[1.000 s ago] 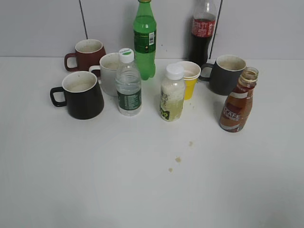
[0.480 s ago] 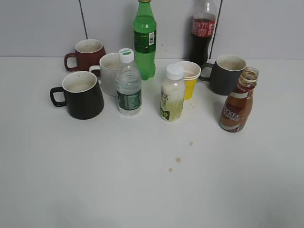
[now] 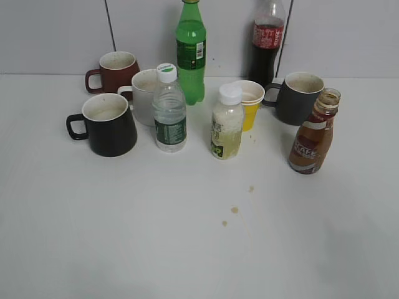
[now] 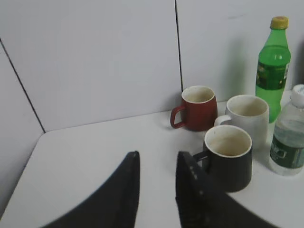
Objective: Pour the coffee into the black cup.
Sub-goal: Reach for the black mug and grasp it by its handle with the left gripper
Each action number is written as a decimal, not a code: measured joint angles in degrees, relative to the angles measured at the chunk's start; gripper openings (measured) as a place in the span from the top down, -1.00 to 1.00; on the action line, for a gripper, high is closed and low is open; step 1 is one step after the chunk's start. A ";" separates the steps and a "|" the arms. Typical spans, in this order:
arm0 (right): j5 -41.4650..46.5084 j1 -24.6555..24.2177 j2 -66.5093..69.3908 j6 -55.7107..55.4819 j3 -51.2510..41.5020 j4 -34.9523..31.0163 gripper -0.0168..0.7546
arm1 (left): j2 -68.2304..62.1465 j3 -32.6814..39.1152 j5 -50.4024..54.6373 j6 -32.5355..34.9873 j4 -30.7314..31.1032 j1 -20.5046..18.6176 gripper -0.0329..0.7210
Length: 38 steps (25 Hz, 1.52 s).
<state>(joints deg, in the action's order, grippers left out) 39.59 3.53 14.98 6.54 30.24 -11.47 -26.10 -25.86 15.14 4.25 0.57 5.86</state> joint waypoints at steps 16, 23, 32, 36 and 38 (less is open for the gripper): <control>-51.01 1.25 37.64 -0.06 -5.48 -3.04 -0.37 | -50.38 0.35 -44.52 -3.68 -9.53 0.00 0.29; -63.82 5.52 51.66 -0.03 -7.18 -0.22 -0.37 | -63.88 0.35 -61.29 -4.89 -9.47 2.56 0.28; -83.18 10.93 58.91 -0.03 -16.51 5.67 -0.37 | -76.61 3.18 -81.35 -4.89 -7.04 5.57 0.28; -90.98 10.93 61.09 -0.03 -20.43 6.46 -0.37 | -81.53 4.63 -83.75 -4.89 -5.22 5.57 0.28; -94.43 10.93 62.62 -0.03 -21.51 6.95 -0.37 | -83.60 4.71 -83.95 -4.89 -4.58 5.57 0.28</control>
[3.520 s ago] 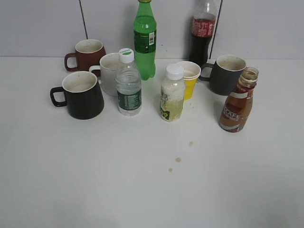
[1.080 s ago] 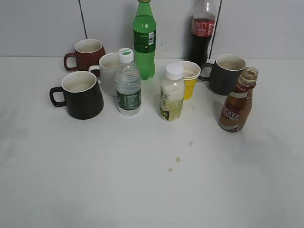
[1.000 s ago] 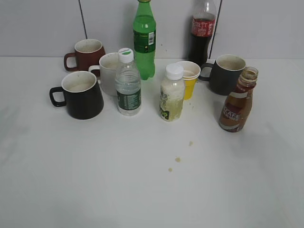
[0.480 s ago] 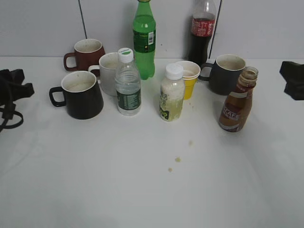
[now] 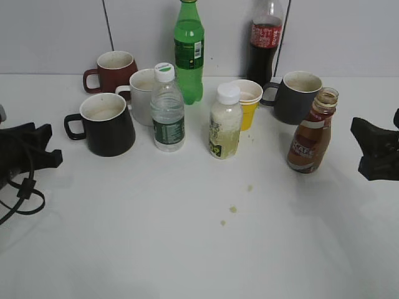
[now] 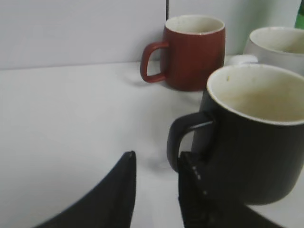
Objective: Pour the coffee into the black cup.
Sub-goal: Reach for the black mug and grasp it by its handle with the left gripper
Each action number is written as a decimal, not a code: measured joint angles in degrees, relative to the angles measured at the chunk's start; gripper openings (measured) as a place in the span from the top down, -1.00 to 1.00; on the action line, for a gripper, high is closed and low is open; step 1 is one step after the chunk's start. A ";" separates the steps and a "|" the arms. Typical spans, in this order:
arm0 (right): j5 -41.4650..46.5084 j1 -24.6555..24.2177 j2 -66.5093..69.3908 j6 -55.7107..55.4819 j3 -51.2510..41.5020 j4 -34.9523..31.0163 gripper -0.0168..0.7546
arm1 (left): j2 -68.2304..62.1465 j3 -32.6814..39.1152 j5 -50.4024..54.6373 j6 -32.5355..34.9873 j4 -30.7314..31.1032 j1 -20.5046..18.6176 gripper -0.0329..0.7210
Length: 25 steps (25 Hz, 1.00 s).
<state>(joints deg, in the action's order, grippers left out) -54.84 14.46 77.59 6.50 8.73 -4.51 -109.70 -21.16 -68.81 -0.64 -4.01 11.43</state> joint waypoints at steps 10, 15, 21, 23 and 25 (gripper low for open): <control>-13.45 0.00 12.12 0.07 -0.74 0.45 -0.37 | -7.15 -5.74 -0.43 0.00 0.10 0.00 0.12; -14.01 0.00 16.85 0.01 -0.74 0.45 -0.37 | -10.47 -8.81 -0.38 0.00 0.15 0.00 0.09; -14.32 0.00 18.00 0.01 -0.74 0.45 -0.37 | -13.04 -11.84 -0.50 0.00 1.49 0.00 0.09; -14.37 0.00 18.43 0.01 -0.74 0.45 -0.37 | -13.70 -12.56 -0.37 -0.02 2.34 0.00 0.09; -14.37 0.00 18.86 0.01 -0.74 0.45 -0.37 | -13.91 -13.26 -0.37 -0.02 2.55 0.00 0.09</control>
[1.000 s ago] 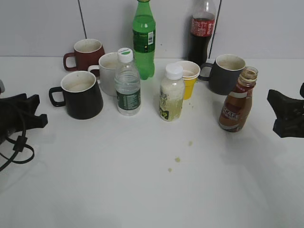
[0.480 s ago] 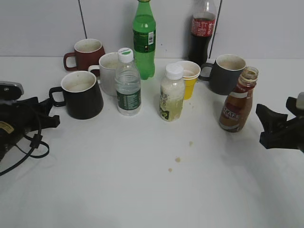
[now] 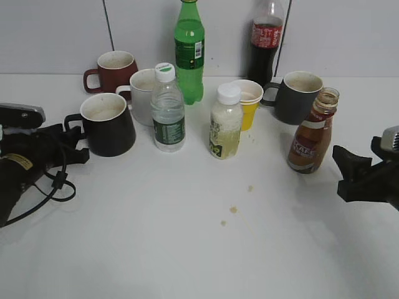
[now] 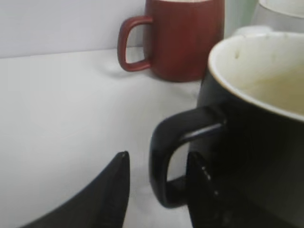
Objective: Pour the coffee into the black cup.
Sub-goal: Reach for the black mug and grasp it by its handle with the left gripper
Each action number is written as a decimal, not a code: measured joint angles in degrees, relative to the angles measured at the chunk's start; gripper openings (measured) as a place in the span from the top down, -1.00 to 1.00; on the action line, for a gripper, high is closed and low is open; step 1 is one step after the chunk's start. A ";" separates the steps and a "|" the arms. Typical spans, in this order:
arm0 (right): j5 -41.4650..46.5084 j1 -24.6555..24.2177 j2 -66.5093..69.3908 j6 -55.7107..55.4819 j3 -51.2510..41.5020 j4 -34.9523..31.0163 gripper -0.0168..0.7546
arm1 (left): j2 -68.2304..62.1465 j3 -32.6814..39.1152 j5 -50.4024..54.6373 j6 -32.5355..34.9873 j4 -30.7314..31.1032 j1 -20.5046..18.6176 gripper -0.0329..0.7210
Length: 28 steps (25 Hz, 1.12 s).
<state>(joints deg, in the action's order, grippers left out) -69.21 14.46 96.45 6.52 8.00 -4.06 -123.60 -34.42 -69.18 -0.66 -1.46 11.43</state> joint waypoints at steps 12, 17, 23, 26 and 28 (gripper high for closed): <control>0.00 0.00 0.43 0.06 0.00 0.00 -0.37 | -0.15 -4.92 2.57 0.00 0.02 0.00 0.17; 0.00 0.00 0.43 0.00 0.00 0.00 -0.37 | -0.77 -5.58 3.46 0.98 0.02 0.00 0.18; -0.03 0.00 0.43 0.00 0.00 0.00 -0.37 | -2.95 -5.65 1.25 2.45 0.07 -0.06 0.19; -0.03 0.00 0.43 0.00 0.00 0.00 -0.37 | -3.58 -5.68 -0.10 2.56 0.01 -0.24 0.19; -0.03 0.00 0.43 0.00 0.00 0.00 -0.37 | -3.83 -5.75 -0.33 2.61 0.05 -0.81 0.19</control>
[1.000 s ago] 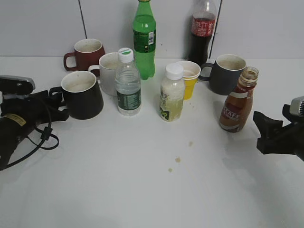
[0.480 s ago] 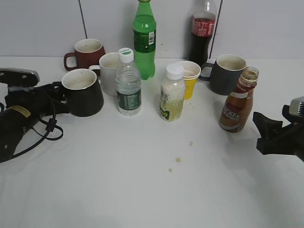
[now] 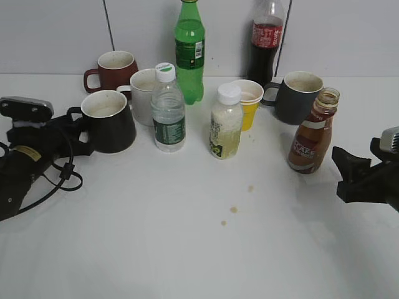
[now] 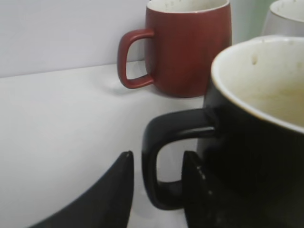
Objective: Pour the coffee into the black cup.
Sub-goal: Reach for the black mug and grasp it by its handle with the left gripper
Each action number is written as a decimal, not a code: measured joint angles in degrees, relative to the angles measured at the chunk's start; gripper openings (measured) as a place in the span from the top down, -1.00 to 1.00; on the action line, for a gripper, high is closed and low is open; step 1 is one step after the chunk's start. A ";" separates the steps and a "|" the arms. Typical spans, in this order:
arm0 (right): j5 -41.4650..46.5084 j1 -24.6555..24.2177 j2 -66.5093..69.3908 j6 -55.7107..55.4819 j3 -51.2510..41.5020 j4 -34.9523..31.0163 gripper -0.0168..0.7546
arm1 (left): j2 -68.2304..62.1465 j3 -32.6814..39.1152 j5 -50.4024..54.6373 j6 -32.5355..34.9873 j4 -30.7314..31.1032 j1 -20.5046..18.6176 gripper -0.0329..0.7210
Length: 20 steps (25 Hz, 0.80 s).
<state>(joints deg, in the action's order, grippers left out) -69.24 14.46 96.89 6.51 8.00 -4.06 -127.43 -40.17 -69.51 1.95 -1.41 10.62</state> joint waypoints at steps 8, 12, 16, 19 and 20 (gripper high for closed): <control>0.00 0.00 0.00 0.00 0.00 -0.10 -0.37 | -0.19 -0.19 -0.49 0.00 8.40 -3.66 0.16; 0.00 0.00 0.00 0.06 0.00 -0.10 -0.37 | -0.19 -0.51 -0.33 0.00 9.42 -3.72 0.12; 0.00 0.00 0.00 0.06 0.00 -0.10 -0.37 | -0.24 -2.26 -0.13 -0.07 10.08 -3.72 0.12; 0.00 0.00 0.03 0.06 0.00 -0.11 -0.37 | -0.24 -3.93 2.13 -0.17 10.08 -3.72 0.12; 0.00 0.00 0.03 0.06 0.00 -0.11 -0.37 | -0.26 -4.32 2.77 -0.17 10.08 -3.72 0.12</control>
<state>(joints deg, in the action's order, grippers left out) -69.24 14.46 96.92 6.58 8.00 -4.17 -127.69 -44.50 -66.74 1.78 8.67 6.89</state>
